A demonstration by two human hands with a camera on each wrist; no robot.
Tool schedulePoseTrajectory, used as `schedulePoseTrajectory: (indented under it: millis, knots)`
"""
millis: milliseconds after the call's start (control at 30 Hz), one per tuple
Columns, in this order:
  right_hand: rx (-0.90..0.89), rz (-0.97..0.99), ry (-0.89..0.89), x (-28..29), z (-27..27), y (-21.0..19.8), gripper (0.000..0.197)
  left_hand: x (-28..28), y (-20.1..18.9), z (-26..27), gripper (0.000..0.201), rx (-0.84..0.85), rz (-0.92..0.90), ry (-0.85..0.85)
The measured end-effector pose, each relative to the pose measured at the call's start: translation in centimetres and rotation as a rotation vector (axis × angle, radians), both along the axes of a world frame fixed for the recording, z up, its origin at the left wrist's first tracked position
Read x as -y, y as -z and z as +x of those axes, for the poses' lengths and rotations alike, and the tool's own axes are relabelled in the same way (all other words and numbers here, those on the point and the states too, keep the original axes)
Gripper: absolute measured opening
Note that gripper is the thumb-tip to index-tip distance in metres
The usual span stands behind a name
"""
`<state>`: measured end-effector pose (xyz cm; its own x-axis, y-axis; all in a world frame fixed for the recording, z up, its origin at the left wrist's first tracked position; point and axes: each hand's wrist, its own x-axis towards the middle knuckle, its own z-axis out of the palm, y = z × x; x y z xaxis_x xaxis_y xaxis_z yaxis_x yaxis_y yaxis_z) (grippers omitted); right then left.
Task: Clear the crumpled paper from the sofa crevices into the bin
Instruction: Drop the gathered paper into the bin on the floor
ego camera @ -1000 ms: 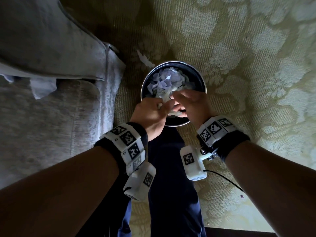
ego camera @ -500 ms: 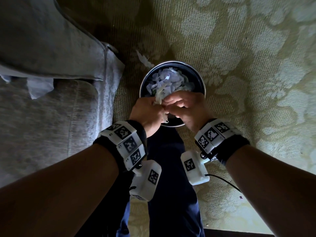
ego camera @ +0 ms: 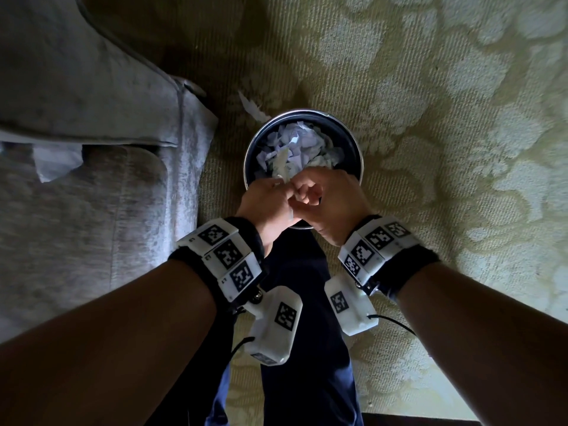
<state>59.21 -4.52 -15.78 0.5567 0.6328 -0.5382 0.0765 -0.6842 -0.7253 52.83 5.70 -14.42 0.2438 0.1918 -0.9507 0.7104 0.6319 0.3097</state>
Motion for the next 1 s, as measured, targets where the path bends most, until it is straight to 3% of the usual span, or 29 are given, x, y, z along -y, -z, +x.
schedulePoseTrajectory:
  millis: [267,400,533,633,700,733,867,1000]
  knots:
    - [0.020,-0.070,-0.108,-0.6,0.2,0.4,0.014,-0.2,-0.2,0.2,0.031,0.001,0.036,0.046]
    - [-0.010,-0.056,0.011,-0.6,0.1,0.6,0.008,-0.5,-0.1,0.4,0.024,-0.016,0.100,0.099]
    - [-0.063,-0.064,0.156,-0.5,0.4,1.1,0.008,-1.0,0.9,0.3,0.021,-0.039,0.123,0.035]
    - [-0.040,-0.131,0.201,-0.2,0.8,1.0,0.008,-1.4,1.2,0.5,0.032,-0.108,0.273,0.255]
    - [-0.036,-0.152,0.228,0.0,1.1,0.9,0.010,-1.5,0.4,1.0,0.028,-0.102,0.291,0.322]
    - [-0.031,-0.162,0.236,0.1,1.2,1.0,0.012,-1.6,0.2,1.2,0.032,-0.084,0.271,0.337]
    - [-0.009,-0.190,0.277,0.4,2.0,0.7,0.010,-1.5,-0.9,2.1,0.092,-0.049,0.237,0.369]
    - [0.030,-0.234,0.309,0.6,2.6,-0.1,0.008,-1.8,-1.7,2.5,0.106,-0.002,0.226,0.359]
